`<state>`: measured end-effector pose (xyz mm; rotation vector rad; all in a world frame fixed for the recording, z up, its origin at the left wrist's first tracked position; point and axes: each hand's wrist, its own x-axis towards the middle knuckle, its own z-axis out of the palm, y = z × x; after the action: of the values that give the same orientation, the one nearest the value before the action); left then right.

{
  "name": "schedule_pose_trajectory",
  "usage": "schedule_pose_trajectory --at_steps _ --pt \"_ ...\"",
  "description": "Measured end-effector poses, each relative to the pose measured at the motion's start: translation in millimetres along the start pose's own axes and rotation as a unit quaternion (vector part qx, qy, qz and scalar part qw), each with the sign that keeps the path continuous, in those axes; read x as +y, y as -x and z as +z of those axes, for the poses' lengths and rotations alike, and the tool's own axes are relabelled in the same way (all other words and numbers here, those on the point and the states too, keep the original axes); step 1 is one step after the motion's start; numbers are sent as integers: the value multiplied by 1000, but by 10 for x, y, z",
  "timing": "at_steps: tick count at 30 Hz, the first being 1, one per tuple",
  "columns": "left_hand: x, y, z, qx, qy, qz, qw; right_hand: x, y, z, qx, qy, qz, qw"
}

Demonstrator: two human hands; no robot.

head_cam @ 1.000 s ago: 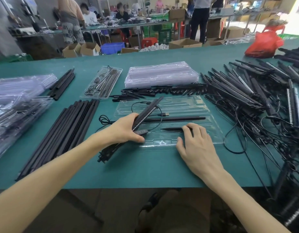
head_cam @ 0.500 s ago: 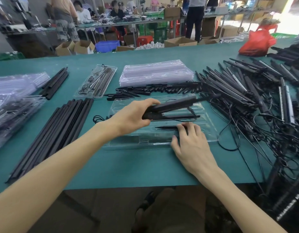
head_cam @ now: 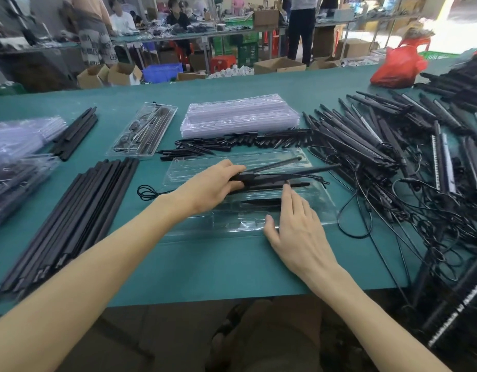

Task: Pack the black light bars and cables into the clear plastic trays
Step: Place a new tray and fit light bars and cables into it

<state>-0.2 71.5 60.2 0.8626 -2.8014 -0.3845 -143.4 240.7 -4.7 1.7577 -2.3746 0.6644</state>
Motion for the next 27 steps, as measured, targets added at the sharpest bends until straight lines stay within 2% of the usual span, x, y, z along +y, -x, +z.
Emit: schedule_pose_trajectory --at_steps 4,8,15,19,23,25,27 --pt "-12 28 29 92 -6 23 995 23 0 12 -7 11 -10 1000" --pt "3 7 -12 189 50 41 980 38 -8 42 -34 37 -10 999" --pt "159 96 -77 144 124 96 977 44 -21 61 -40 44 -10 998" --pt "227 6 -97 72 138 61 986 33 -18 51 -45 42 -9 998" --pt "309 -95 44 -33 113 17 993 20 -15 41 -41 36 -6 998" --pt "338 -131 127 -39 106 17 994 18 -8 33 -37 35 -7 999" --pt "356 -179 190 -5 80 24 996 16 -9 30 -33 36 -7 999"
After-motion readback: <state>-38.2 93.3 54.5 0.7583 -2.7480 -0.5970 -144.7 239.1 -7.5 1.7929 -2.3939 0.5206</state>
